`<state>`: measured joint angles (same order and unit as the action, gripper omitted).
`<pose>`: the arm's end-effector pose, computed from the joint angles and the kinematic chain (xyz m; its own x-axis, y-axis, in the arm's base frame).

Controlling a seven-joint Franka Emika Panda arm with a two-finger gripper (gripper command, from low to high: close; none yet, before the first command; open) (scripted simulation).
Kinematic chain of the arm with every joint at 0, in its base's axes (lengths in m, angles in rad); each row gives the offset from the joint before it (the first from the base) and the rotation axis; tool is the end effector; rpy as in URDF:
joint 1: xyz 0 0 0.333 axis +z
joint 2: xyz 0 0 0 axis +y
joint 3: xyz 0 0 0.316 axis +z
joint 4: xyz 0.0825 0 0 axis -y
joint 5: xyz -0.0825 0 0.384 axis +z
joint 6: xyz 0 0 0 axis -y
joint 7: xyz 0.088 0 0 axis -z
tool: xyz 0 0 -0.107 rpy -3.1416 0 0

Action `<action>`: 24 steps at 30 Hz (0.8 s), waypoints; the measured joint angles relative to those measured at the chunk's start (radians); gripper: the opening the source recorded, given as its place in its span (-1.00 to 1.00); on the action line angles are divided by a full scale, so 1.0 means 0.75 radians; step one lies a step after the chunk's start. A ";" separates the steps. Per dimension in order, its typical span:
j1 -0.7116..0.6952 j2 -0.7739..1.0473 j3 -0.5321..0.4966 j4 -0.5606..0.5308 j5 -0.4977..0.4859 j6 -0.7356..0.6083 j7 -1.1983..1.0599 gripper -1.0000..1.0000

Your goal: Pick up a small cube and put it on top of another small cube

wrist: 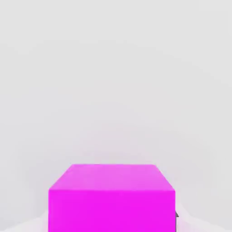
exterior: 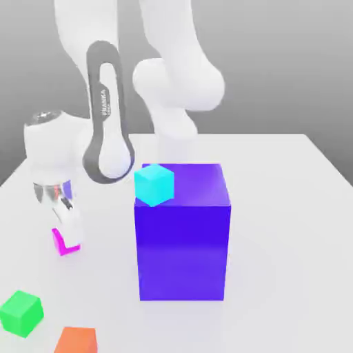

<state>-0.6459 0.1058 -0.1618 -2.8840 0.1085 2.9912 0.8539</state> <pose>0.2297 -0.2550 0.1651 -0.1959 -0.9806 0.0027 -0.9806 0.1959 -0.0025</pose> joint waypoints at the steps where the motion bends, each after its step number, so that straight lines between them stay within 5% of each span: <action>1: -0.014 -0.048 -0.002 -0.010 -0.056 -0.038 0.041 -1.00; 5: -0.058 -0.130 0.018 0.043 -0.163 -0.174 0.164 -1.00; 18: 0.118 0.110 0.170 0.660 -0.135 -0.550 0.487 -1.00; 22: 0.131 0.277 0.182 0.714 -0.121 -0.438 0.502 -1.00; 23: 0.130 0.317 0.184 0.717 -0.119 -0.401 0.501 1.00; 24: 0.130 0.317 0.184 0.717 -0.119 -0.401 0.501 1.00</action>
<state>-0.5483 0.3433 -0.0238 -2.3460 0.0194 2.6901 1.2299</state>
